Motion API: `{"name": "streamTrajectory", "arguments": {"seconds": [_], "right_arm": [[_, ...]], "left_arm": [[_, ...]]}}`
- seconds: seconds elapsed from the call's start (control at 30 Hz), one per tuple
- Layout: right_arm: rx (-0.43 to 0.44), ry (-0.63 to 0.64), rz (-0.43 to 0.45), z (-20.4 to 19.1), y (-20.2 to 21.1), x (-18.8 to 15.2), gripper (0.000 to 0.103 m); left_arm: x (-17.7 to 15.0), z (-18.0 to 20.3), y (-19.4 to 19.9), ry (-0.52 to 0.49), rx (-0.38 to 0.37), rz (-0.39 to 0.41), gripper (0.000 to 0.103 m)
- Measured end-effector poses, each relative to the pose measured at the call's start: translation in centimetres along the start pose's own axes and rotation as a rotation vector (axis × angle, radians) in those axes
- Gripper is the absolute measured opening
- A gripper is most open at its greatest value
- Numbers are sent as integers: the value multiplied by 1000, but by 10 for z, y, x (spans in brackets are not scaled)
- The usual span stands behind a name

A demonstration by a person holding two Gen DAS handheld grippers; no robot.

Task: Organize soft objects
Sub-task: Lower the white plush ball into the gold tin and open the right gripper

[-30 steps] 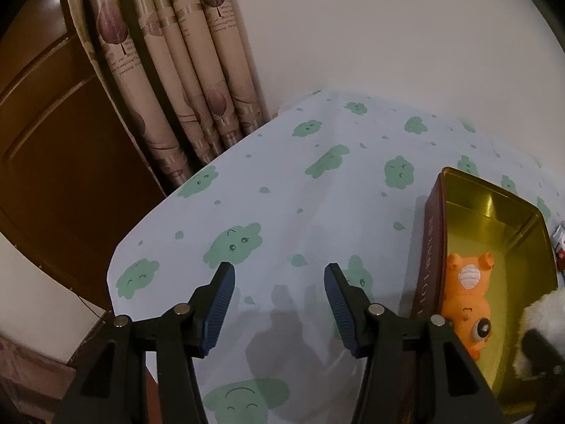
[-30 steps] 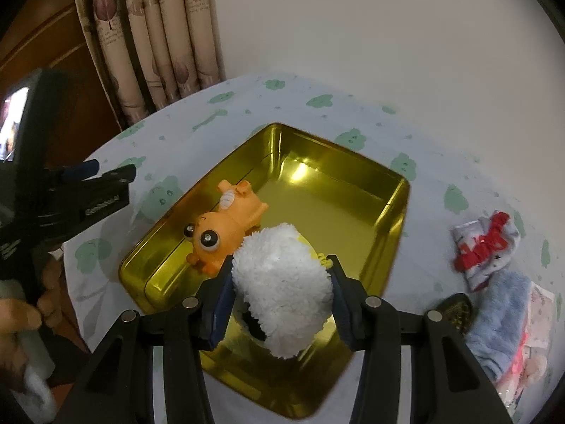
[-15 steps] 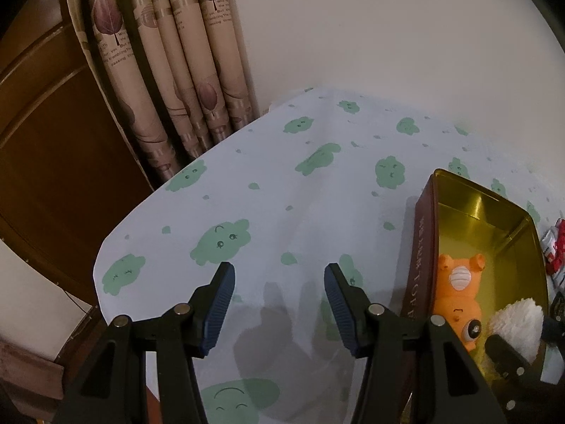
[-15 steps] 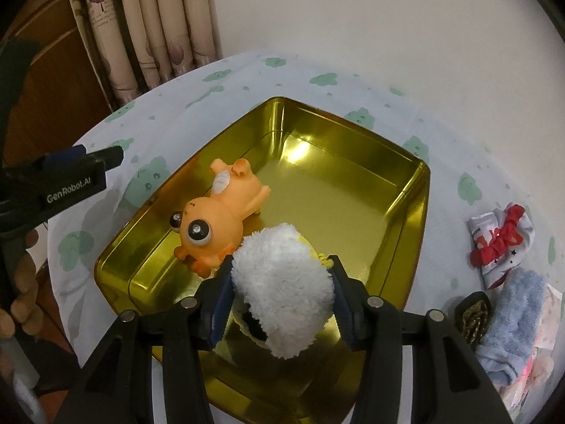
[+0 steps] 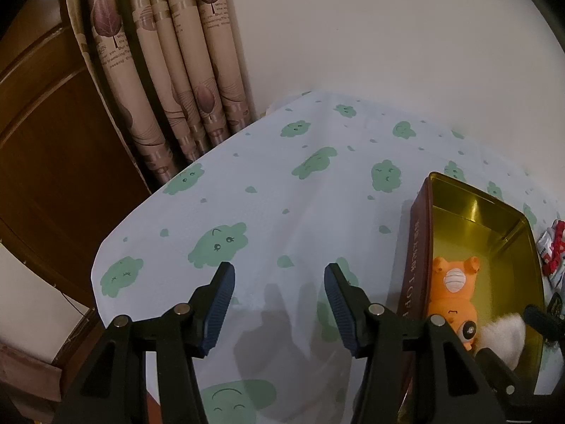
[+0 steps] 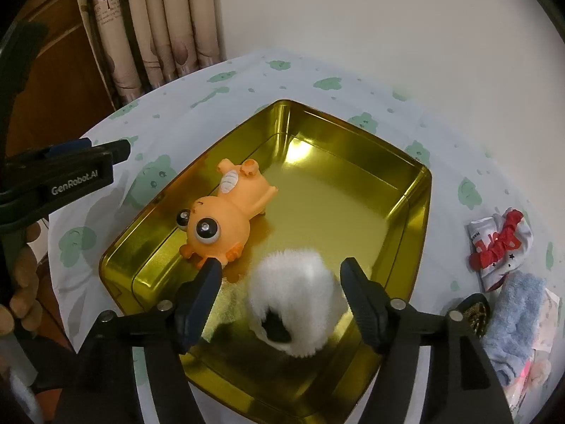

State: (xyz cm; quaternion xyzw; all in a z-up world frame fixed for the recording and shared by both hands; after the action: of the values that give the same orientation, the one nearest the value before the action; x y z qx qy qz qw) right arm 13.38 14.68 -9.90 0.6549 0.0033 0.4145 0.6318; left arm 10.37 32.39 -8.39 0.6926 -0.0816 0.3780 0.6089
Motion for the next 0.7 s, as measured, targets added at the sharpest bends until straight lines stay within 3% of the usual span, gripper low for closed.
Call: {"name": "streamTrajectory", "arguments": {"seconds": [0.23, 0.7], "right_arm": [[-16, 15, 47, 0, 18, 6, 73], [-4, -8, 112, 9, 54, 6, 75]], "left_arm": [[0, 3, 1, -3, -14, 4, 54], [2, 8, 4, -17, -29, 18, 54]]}}
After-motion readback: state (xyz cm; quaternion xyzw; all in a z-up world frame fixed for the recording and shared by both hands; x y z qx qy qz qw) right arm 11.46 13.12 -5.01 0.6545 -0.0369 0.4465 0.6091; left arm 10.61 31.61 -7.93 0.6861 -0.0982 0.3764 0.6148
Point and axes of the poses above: each gripper's, at about its wrist camera, not at the fingertips, and y roughly against the way its jaws point, z to its right, x to its top, the point moved 7 cm from there along -y, roughly the way its jaws point, and after that the axes turned 10 degrees about -x, right-handed, at the moved point
